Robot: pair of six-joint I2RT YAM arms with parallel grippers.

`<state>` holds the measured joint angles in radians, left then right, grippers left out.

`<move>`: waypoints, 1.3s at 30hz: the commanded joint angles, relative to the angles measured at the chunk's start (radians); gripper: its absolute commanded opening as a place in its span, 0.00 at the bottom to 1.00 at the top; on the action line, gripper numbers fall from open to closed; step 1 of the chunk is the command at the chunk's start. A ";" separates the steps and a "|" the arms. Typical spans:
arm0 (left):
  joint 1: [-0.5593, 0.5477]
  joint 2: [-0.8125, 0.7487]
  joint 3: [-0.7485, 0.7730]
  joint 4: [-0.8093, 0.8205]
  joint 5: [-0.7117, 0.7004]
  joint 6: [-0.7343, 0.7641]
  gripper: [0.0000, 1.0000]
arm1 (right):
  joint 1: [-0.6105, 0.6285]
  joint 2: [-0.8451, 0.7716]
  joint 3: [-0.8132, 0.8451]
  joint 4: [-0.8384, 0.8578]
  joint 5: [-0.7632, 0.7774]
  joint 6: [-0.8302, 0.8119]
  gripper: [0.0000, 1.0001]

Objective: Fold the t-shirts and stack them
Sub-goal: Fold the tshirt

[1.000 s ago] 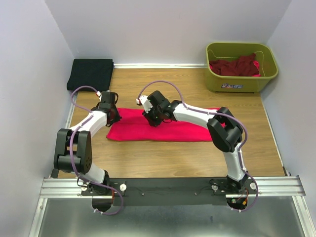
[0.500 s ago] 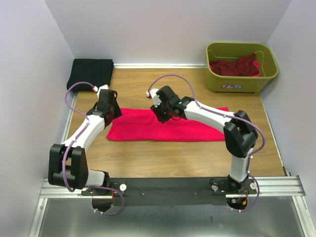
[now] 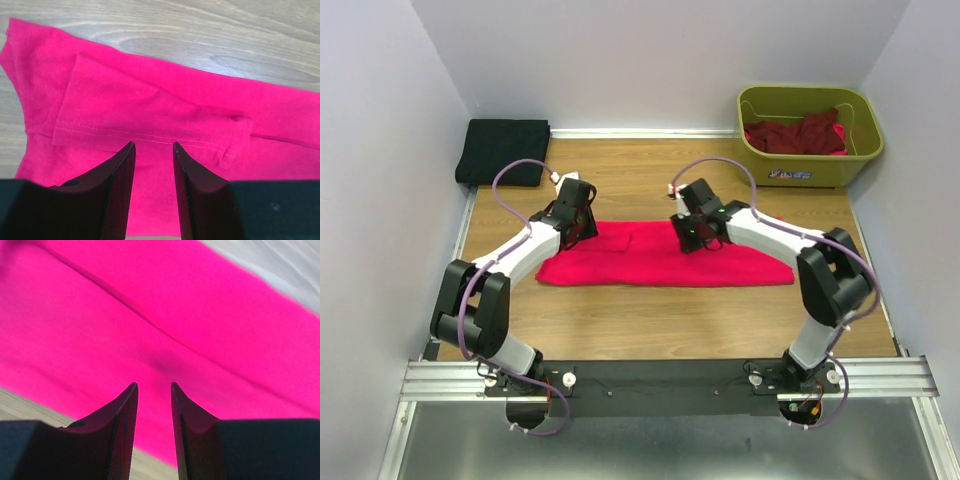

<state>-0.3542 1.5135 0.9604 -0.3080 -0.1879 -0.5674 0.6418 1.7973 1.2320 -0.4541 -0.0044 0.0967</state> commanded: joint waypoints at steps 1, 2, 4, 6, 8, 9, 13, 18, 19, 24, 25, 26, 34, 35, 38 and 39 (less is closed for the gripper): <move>0.000 0.007 -0.021 0.012 -0.065 -0.080 0.45 | -0.054 -0.105 -0.099 -0.012 0.060 0.057 0.39; 0.000 0.011 -0.029 0.021 -0.076 -0.086 0.45 | -0.056 -0.119 -0.118 -0.015 0.072 0.060 0.40; 0.000 0.048 -0.038 0.020 -0.081 -0.097 0.46 | -0.054 -0.128 -0.167 -0.035 0.070 0.078 0.40; 0.000 0.082 -0.037 0.015 -0.078 -0.098 0.47 | -0.056 -0.142 -0.199 -0.046 0.060 0.100 0.40; 0.000 0.125 -0.043 0.020 -0.082 -0.103 0.47 | -0.056 -0.150 -0.242 -0.061 0.041 0.129 0.41; 0.000 0.138 -0.043 0.023 -0.085 -0.104 0.47 | -0.056 -0.150 -0.252 -0.072 0.037 0.161 0.42; 0.000 0.253 0.029 0.018 -0.094 -0.074 0.47 | -0.034 -0.133 -0.299 -0.141 -0.034 0.236 0.43; 0.000 0.408 0.181 -0.014 -0.084 -0.005 0.47 | 0.134 -0.110 -0.322 -0.167 -0.123 0.291 0.44; 0.000 0.427 0.234 -0.020 -0.084 0.004 0.47 | 0.163 -0.099 -0.318 -0.169 -0.144 0.296 0.44; -0.003 0.557 0.432 -0.049 -0.059 0.104 0.47 | 0.323 0.028 -0.221 -0.167 -0.250 0.304 0.45; -0.005 0.603 0.501 -0.051 -0.061 0.141 0.47 | 0.343 0.048 -0.165 -0.170 -0.252 0.295 0.45; -0.006 0.625 0.535 -0.054 -0.062 0.161 0.47 | 0.360 0.068 -0.128 -0.169 -0.255 0.288 0.45; -0.009 0.615 0.696 -0.060 -0.114 0.239 0.52 | 0.410 0.091 0.064 -0.192 -0.174 0.300 0.49; -0.008 0.591 0.689 -0.060 -0.120 0.232 0.54 | 0.409 0.052 0.057 -0.204 -0.146 0.308 0.50; -0.009 0.476 0.646 -0.059 -0.131 0.201 0.55 | 0.409 -0.044 -0.003 -0.227 -0.076 0.322 0.51; -0.009 0.446 0.631 -0.062 -0.149 0.175 0.55 | 0.409 -0.062 -0.020 -0.233 -0.059 0.325 0.51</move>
<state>-0.3676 2.1128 1.6131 -0.3656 -0.2714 -0.3637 1.0492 1.8435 1.2449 -0.6201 -0.1646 0.3904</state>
